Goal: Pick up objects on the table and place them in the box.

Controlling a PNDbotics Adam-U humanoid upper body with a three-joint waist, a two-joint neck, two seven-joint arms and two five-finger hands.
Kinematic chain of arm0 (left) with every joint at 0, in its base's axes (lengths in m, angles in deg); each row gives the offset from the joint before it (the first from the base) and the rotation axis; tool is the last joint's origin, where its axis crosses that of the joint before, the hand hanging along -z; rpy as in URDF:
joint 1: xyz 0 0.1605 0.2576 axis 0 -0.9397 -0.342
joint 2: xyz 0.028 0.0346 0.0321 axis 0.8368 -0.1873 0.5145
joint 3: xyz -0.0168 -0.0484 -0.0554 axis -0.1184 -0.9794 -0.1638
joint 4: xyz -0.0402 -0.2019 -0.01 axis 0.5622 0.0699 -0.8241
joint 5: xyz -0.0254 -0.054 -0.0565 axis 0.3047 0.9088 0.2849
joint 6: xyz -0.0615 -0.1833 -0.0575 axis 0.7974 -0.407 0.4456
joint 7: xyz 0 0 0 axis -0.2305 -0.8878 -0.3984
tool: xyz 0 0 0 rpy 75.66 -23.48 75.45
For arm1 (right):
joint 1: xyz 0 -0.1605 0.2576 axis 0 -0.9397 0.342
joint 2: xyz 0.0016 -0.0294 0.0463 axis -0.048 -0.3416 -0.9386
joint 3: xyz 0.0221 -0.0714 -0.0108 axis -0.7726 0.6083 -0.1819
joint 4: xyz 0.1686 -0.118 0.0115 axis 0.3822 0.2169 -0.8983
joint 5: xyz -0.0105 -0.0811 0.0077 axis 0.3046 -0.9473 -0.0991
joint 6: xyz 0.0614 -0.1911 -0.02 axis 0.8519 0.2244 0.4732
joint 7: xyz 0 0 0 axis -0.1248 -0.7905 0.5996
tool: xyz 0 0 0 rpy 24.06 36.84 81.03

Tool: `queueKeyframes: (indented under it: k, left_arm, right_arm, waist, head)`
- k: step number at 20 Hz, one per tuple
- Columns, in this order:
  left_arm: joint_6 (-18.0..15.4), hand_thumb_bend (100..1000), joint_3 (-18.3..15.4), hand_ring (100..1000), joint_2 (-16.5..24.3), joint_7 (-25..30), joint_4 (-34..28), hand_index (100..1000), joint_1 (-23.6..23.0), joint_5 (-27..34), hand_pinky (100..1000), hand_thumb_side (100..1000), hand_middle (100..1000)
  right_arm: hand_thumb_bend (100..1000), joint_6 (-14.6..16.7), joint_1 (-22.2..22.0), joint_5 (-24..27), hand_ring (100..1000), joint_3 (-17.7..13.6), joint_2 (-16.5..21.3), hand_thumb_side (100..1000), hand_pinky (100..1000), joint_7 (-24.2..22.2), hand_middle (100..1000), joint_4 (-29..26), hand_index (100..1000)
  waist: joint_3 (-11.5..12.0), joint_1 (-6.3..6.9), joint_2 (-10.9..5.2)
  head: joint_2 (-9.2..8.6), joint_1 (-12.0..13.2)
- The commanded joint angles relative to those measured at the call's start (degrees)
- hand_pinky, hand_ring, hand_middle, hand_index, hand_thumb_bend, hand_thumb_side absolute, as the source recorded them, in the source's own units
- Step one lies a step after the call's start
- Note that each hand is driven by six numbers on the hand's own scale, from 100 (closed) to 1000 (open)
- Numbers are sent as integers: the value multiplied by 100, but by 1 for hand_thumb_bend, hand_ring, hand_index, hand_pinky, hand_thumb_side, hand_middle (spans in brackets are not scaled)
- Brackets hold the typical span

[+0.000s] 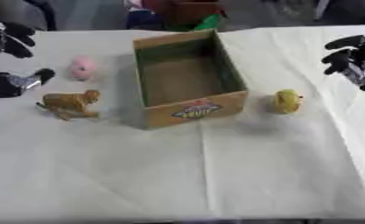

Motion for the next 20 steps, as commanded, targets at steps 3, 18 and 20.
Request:
queueKeyframes:
  k: [3,18,20]
  left_arm:
    - [156,529,297,622,558,480,244,790,456,-495,696,188,623]
    - [-625,498,1147,621,-210,1641,2070,780,1385,-2601,693,191,619]
    - [-681,495,1181,621,-283,1648,2216,780,1432,-2627,693,192,619]
  right_arm:
    - [333,-1,81,-3,674,-5,119,304,582,-47,710,-48,706]
    - [329,3,51,-24,673,24,75,307,582,-96,708,-18,706]
    - [328,1,52,-28,673,29,66,307,582,-105,706,-16,706]
  waist:
    - [-31,13,-108]
    - [-80,-15,-129]
    - [-82,-17,-128]
  head:
    - [-51,50]
    - [3,74]
    - [4,76]
